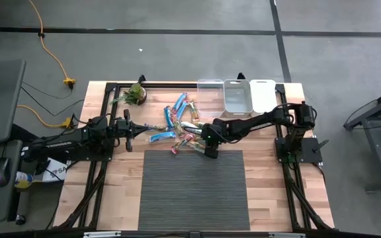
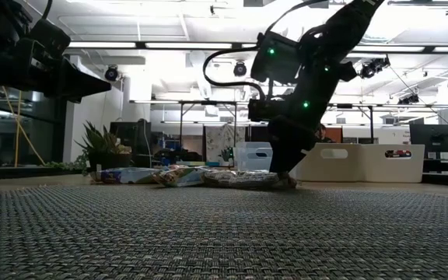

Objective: Pick and place Granola Bars by type
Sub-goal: Put the yellow granola bar into the white bin

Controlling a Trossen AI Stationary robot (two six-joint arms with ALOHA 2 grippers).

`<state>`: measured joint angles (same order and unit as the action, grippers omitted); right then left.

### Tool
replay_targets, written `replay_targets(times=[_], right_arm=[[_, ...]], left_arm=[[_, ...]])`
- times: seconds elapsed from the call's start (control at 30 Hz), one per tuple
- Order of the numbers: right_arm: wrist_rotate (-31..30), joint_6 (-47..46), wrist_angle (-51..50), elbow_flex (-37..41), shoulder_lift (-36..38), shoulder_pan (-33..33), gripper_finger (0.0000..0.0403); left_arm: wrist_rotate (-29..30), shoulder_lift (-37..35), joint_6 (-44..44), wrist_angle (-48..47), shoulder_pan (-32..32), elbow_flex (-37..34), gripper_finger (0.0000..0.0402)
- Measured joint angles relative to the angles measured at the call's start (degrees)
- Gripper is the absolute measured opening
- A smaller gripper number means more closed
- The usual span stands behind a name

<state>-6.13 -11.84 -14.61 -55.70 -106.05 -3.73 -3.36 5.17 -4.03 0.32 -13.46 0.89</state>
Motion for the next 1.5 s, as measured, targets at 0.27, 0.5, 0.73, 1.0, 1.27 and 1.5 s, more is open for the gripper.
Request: replay_targets(times=[0.27, 0.5, 0.73, 1.0, 1.27, 1.5], right_arm=[[-0.6, -0.2, 0.3, 0.3, 4.3, -0.4, 0.0075], [1.3, -0.2, 5.3, 0.2, 6.8, -0.4, 0.0075], [2.5, -3.8, 18.2, 0.1, 7.3, -0.5, 0.0075], [1.4, -10.7, 36.4, 0.0, 7.7, -1.7, 0.0075], [-1.6, -9.6, 46.3, 0.0, 11.7, -4.3, 0.0075], [-2.5, -5.4, 46.3, 0.0, 21.1, -7.8, 0.0075]], left_arm=[[0.0, 0.0, 0.0, 0.0, 0.0, 0.0, 0.0001], [0.0, 0.0, 0.0, 0.0, 0.0, 0.0, 0.0001], [0.0, 0.0, 0.0, 0.0, 0.0, 0.0, 0.0001], [0.0, 0.0, 0.0, 0.0, 0.0, 0.0, 0.0001], [0.0, 0.0, 0.0, 0.0, 0.0, 0.0, 0.0001], [0.0, 0.0, 0.0, 0.0, 0.0, 0.0, 0.0001]])
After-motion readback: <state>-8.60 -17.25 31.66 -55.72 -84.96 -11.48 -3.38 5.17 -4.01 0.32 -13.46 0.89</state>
